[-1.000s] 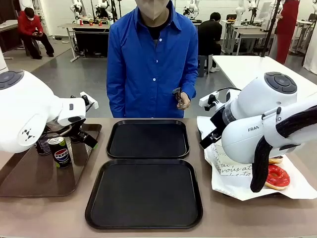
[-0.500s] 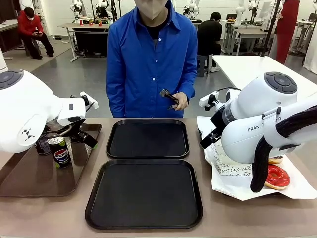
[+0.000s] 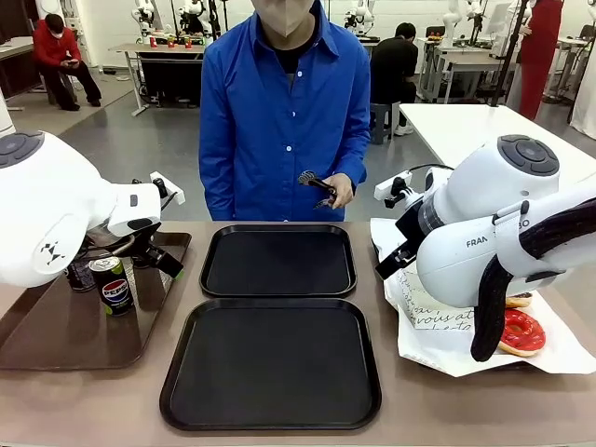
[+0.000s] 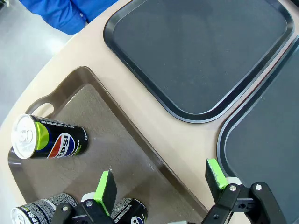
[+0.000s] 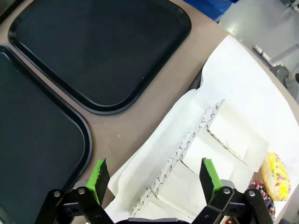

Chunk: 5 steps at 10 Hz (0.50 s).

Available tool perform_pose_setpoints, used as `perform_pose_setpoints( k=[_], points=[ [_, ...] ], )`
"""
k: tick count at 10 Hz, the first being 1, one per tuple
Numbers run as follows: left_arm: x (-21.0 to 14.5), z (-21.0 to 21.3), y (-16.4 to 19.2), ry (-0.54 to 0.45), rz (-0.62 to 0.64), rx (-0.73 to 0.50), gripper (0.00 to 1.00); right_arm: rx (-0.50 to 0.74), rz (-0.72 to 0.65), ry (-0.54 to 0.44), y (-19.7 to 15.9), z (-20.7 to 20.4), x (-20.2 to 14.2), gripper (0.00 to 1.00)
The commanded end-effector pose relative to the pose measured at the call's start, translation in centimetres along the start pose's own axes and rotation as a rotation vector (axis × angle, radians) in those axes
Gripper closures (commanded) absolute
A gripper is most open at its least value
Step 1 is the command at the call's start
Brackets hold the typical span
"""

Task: Set up donuts and drinks on trays.
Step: Pick up one Pepsi coke and place it on the Flat Tray.

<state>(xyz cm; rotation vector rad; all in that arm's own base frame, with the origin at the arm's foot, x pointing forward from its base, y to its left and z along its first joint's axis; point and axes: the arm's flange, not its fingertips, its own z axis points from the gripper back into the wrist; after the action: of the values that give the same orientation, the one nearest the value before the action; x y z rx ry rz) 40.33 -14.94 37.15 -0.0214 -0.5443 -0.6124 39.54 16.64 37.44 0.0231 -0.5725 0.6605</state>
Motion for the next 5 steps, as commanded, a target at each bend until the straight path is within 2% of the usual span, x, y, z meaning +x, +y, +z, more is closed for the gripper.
perform_pose_setpoints(
  k=[1,2,3,5],
  points=[
    [0.0,0.0,0.0,0.0,0.0,0.0,0.0,0.0,0.0,0.0,0.0,0.0,0.0,0.0],
    [0.0,0.0,0.0,0.0,0.0,0.0,0.0,-0.009,0.011,0.011,1.0,1.7,-1.2,0.0],
    [-1.3,3.2,-0.7,0.023,-0.013,0.035,0.0,-0.043,0.002,0.006,2.3,4.7,-3.2,0.0],
    [-5.3,8.5,-1.7,0.05,-0.027,-0.018,0.0,-0.028,-0.023,0.034,4.9,10.5,-8.5,0.0]
  ],
)
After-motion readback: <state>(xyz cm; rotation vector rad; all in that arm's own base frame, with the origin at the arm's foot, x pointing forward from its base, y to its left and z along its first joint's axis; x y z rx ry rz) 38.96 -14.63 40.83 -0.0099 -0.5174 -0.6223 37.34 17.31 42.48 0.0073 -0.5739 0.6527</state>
